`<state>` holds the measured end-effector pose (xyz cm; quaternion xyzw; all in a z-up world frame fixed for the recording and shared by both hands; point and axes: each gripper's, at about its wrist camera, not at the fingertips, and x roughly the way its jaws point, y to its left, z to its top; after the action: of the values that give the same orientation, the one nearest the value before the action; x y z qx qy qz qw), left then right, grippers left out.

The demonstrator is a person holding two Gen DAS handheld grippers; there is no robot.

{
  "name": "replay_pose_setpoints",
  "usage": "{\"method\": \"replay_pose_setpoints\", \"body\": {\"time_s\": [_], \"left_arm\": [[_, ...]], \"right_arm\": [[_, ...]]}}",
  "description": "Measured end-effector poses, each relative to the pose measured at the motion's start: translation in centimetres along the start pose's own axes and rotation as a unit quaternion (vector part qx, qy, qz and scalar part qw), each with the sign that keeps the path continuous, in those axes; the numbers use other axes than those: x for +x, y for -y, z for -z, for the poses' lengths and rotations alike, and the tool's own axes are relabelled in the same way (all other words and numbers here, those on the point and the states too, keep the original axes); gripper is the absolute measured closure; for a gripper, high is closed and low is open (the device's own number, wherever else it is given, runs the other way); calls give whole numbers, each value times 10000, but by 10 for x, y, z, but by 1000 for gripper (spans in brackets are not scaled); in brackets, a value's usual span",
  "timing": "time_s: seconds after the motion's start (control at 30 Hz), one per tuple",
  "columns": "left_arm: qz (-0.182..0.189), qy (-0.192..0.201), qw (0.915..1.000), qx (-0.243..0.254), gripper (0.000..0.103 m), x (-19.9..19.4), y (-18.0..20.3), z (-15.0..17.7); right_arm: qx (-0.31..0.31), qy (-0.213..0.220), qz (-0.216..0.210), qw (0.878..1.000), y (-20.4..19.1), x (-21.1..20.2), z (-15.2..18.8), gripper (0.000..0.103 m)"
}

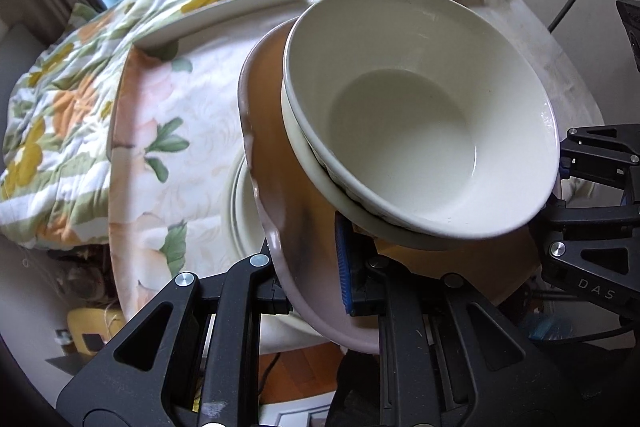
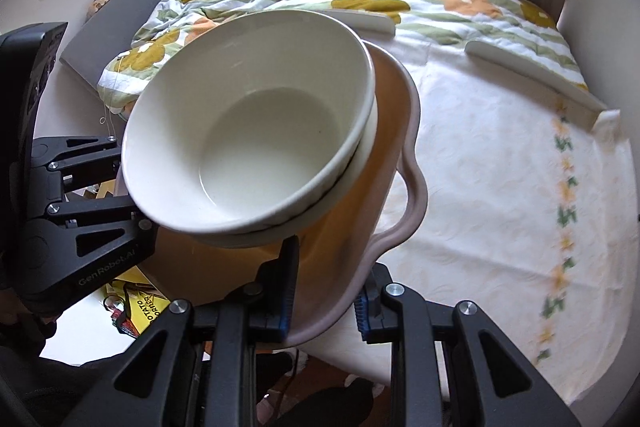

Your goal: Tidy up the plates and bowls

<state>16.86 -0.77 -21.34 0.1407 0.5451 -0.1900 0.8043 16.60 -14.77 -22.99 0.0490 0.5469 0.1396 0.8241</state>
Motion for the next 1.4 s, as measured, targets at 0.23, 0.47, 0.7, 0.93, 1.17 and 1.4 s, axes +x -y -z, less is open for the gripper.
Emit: {"method": "replay_pose_setpoints", "body": {"time_s": [0.23, 0.47, 0.7, 0.93, 1.17, 1.4], "left_arm": [[159, -157, 9997, -23, 90, 22, -9, 16], [150, -110, 9998, -71, 90, 27, -14, 18], [207, -60, 9995, -226, 90, 29, -19, 19], [143, -195, 9993, -292, 90, 31, -19, 15], [264, -567, 9977, -268, 88, 34, -21, 9], [341, -772, 9961, -252, 84, 32, -18, 9]], "right_arm": [[30, -217, 151, 9996, -13, 25, 5, 80], [-4, -215, 236, 9995, -16, 37, -1, 80], [-196, -216, 347, 9990, -19, 37, -3, 80], [-103, -332, 357, 9988, -19, 39, -6, 80], [51, -451, 299, 9985, -15, 38, -9, 80], [181, -499, 312, 9981, -13, 35, -8, 80]]}}
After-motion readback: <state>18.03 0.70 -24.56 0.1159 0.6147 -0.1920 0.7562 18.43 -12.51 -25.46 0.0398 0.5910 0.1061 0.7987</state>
